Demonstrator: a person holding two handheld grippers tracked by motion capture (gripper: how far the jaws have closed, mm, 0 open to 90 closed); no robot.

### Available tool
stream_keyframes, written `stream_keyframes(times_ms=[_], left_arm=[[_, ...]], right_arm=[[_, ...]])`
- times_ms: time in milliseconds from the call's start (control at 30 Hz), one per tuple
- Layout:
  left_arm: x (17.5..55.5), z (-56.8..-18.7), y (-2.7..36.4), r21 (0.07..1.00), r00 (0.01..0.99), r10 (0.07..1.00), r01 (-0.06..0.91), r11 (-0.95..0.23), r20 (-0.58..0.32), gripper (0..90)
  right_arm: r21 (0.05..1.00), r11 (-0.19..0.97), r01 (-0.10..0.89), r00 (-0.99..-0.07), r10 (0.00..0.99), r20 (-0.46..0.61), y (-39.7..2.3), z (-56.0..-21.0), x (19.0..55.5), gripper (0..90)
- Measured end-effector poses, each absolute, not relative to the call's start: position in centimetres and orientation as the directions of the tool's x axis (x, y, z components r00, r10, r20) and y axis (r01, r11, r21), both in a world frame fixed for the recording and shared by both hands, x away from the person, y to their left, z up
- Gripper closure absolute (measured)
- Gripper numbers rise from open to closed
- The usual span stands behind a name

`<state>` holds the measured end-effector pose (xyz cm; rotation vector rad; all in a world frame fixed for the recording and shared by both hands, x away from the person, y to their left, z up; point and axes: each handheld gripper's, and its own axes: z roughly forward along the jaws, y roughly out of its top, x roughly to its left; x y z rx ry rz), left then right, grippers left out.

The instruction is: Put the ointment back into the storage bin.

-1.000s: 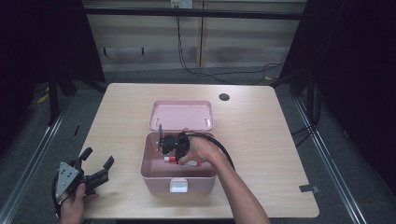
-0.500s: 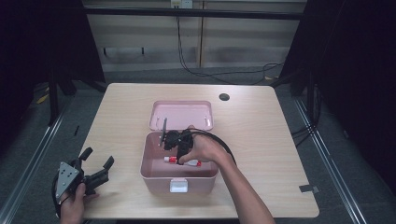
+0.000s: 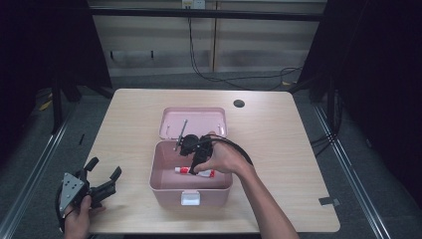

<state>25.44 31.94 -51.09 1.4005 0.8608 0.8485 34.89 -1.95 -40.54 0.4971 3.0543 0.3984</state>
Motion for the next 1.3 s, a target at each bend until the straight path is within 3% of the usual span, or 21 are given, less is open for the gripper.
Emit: stream_keyframes(times_ms=[1300], left_arm=[[25.4,-51.1,31.9,1.0,0.457,0.89,0.01,0.003,-0.008,13.9]], right_arm=[[0.424,0.82,0.385,-0.915,0.398,0.062,-7.8,-36.0,32.9,49.1]])
